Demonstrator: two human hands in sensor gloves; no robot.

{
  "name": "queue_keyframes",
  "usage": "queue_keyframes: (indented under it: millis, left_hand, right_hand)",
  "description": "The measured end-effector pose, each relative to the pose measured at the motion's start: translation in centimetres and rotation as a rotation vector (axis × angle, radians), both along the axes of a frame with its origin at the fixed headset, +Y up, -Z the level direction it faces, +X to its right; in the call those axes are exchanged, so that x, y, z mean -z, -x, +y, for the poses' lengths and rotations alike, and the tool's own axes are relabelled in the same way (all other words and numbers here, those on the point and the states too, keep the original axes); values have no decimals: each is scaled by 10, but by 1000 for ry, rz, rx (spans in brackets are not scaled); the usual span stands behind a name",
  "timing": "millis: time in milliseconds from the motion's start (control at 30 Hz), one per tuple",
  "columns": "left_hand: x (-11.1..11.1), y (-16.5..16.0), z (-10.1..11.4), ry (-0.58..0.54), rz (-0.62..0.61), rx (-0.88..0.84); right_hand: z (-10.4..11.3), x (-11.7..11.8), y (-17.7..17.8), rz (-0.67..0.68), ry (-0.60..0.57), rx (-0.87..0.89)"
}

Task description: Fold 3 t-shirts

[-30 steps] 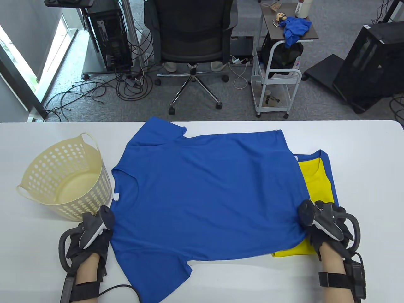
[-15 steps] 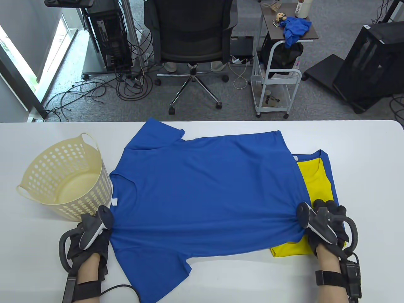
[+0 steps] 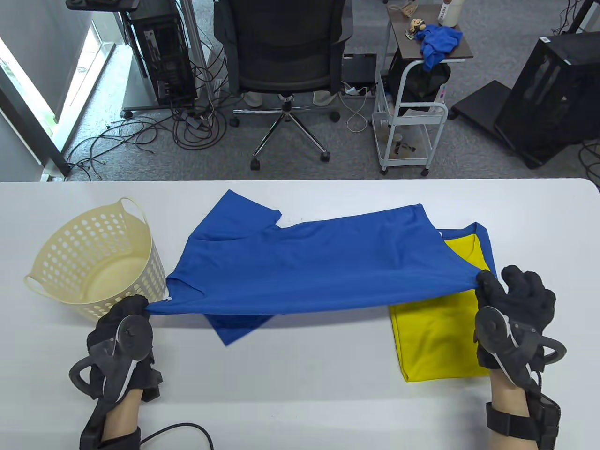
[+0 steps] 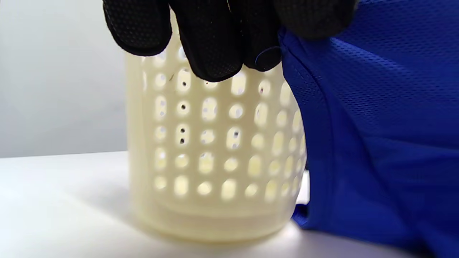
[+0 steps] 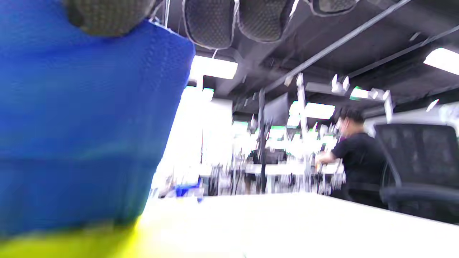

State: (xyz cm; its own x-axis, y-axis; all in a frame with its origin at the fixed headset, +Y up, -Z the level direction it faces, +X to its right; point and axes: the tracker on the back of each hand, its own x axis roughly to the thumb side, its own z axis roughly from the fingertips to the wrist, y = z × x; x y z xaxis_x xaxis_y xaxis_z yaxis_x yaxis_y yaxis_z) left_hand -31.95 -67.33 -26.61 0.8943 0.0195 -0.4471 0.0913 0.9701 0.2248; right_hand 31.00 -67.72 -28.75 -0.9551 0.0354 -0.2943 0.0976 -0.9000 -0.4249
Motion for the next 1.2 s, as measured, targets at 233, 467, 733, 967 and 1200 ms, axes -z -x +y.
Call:
queue_keyframes:
  millis: [233,467,733,967,1200]
  left_hand:
    - [16,3,-35,409,9,-78]
    - [32,-15,-70,654,-82,-76]
    - [38,-5,-71,672,7,17]
    - [29,-51,-50,482,-241,-23]
    - [33,-185,-36,586,-495,-12]
  right_hand:
    - [-27,13,-6,126,428,148]
    - [-31,17,10,184,417,98]
    - [-25,15,11,232,337,150]
    - [-22,14,18,274,305,152]
    - [-20,11,31,339,300,142]
